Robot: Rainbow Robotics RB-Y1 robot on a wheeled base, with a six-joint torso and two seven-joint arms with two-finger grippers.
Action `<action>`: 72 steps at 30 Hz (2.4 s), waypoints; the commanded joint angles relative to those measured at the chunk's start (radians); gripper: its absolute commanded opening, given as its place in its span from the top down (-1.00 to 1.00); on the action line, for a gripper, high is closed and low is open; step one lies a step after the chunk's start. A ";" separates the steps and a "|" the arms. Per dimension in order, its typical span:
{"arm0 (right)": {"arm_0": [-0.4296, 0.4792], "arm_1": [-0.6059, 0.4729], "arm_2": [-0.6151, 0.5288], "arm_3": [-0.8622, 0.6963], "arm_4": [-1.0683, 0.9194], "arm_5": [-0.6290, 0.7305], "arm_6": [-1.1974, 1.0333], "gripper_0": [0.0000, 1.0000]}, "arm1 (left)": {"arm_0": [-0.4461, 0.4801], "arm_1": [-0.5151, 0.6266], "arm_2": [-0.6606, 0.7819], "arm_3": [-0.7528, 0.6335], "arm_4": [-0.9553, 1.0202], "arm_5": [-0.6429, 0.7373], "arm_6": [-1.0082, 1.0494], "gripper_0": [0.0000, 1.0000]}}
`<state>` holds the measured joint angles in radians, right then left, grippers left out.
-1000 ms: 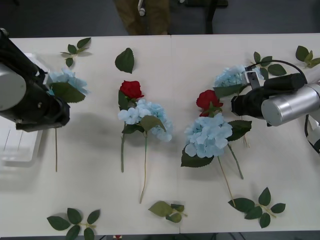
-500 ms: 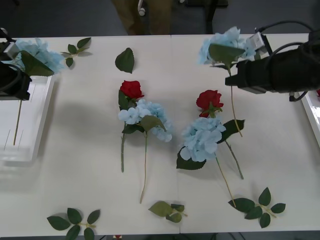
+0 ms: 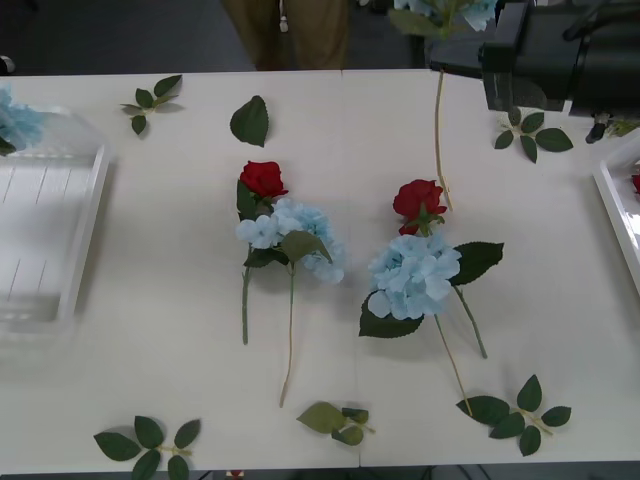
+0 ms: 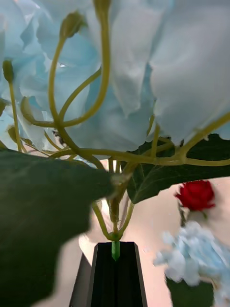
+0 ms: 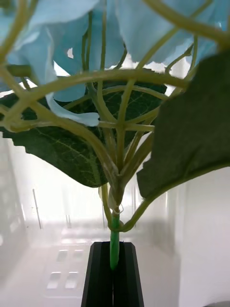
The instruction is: Place the red flowers into the right box and the blue flowers into the left box. If a person shows an open palm, hand one flower to the person first, then continue sorting.
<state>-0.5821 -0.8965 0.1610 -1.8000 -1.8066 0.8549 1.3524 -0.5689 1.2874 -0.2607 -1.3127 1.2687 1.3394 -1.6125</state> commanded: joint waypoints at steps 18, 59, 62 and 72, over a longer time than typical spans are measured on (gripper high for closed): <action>-0.097 -0.022 0.374 -0.159 0.116 -0.369 0.344 1.00 | 0.009 0.056 0.034 0.225 0.061 -0.143 -0.218 -1.00; -0.168 0.763 0.028 -0.346 1.649 0.291 -0.141 1.00 | 0.011 0.044 0.034 0.224 0.072 -0.143 -0.254 -1.00; -0.197 0.800 0.034 -0.341 1.724 0.291 -0.197 1.00 | 0.011 0.044 0.034 0.224 0.067 -0.143 -0.256 -1.00; -0.209 0.800 0.043 -0.332 1.731 0.289 -0.242 1.00 | 0.011 0.044 0.034 0.222 0.069 -0.141 -0.260 -1.00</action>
<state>-0.7476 -0.1161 0.1851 -2.1038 -0.0761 1.1515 1.1792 -0.5666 1.2885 -0.2582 -1.0889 1.3361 1.2062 -1.8540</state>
